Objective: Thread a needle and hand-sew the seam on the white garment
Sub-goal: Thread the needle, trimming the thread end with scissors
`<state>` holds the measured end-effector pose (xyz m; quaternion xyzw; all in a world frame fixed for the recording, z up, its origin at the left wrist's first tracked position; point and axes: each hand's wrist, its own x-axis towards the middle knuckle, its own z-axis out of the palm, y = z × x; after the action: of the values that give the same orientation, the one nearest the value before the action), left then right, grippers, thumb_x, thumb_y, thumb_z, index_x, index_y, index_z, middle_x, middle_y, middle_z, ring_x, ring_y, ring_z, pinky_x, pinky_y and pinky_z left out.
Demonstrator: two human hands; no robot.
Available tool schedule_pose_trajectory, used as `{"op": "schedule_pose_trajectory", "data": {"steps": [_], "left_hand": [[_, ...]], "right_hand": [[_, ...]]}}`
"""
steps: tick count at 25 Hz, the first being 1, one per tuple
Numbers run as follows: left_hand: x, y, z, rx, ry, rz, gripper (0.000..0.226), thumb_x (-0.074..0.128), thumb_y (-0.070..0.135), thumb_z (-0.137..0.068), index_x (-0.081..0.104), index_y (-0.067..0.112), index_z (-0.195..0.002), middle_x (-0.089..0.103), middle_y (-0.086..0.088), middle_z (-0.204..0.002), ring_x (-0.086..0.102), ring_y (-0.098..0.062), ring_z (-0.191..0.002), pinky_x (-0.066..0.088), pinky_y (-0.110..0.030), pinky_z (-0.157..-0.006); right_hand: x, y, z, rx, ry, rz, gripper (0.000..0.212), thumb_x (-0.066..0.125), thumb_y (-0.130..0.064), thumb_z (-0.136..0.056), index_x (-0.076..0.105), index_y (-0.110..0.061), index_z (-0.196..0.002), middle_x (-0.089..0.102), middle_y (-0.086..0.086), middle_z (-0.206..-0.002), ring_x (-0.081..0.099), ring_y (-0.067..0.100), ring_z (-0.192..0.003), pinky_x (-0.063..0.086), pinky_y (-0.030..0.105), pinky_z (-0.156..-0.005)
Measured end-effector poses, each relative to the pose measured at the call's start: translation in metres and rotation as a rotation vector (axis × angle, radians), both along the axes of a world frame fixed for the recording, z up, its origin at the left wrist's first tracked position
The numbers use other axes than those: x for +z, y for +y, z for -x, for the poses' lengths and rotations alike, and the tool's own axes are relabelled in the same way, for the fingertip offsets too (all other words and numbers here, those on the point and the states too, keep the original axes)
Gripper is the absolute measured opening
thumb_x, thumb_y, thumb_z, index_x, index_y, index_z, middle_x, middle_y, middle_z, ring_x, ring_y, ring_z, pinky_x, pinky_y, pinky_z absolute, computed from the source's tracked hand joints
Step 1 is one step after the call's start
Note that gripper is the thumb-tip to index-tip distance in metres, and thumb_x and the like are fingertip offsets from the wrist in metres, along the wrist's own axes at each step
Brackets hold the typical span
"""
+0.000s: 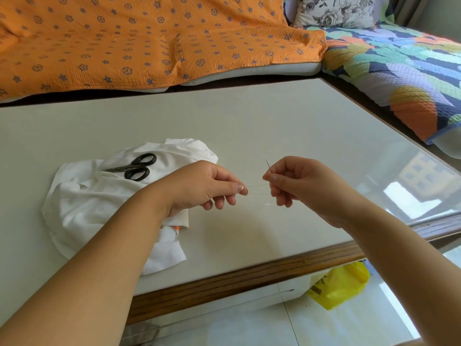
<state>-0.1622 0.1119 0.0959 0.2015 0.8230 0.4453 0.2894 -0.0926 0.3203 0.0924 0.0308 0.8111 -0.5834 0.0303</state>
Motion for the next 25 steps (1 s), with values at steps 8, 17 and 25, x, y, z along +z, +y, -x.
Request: {"op": "schedule_pose_trajectory", "data": {"steps": [8,17,25], "left_hand": [[0.001,-0.007,0.003,0.015,0.018,0.019,0.016,0.061,0.023,-0.096,0.076,0.022,-0.093,0.068,0.008,-0.071,0.054,-0.004,-0.057,0.042,-0.016,-0.051],[0.001,-0.013,0.004,0.051,0.04,0.12,0.015,0.06,0.019,-0.095,0.075,0.02,-0.093,0.067,0.011,-0.069,0.055,-0.003,-0.058,0.042,-0.017,-0.054],[0.003,-0.013,0.005,0.098,0.181,0.092,0.016,0.058,0.017,-0.097,0.071,0.02,-0.089,0.068,0.009,-0.072,0.061,0.0,-0.061,0.037,-0.007,-0.049]], "right_hand": [[0.002,0.008,-0.001,-0.044,0.012,0.016,0.011,0.059,-0.009,-0.095,0.067,-0.009,-0.088,0.064,-0.001,-0.064,0.059,0.015,-0.058,0.045,0.028,-0.058],[0.004,0.015,-0.001,-0.07,-0.003,-0.032,0.009,0.06,-0.01,-0.095,0.067,-0.009,-0.089,0.065,0.0,-0.064,0.06,0.014,-0.058,0.047,0.029,-0.059],[0.002,0.01,-0.003,-0.083,0.055,-0.369,0.014,0.057,-0.015,-0.096,0.066,-0.02,-0.087,0.065,-0.005,-0.065,0.056,0.001,-0.051,0.045,0.013,-0.051]]}}
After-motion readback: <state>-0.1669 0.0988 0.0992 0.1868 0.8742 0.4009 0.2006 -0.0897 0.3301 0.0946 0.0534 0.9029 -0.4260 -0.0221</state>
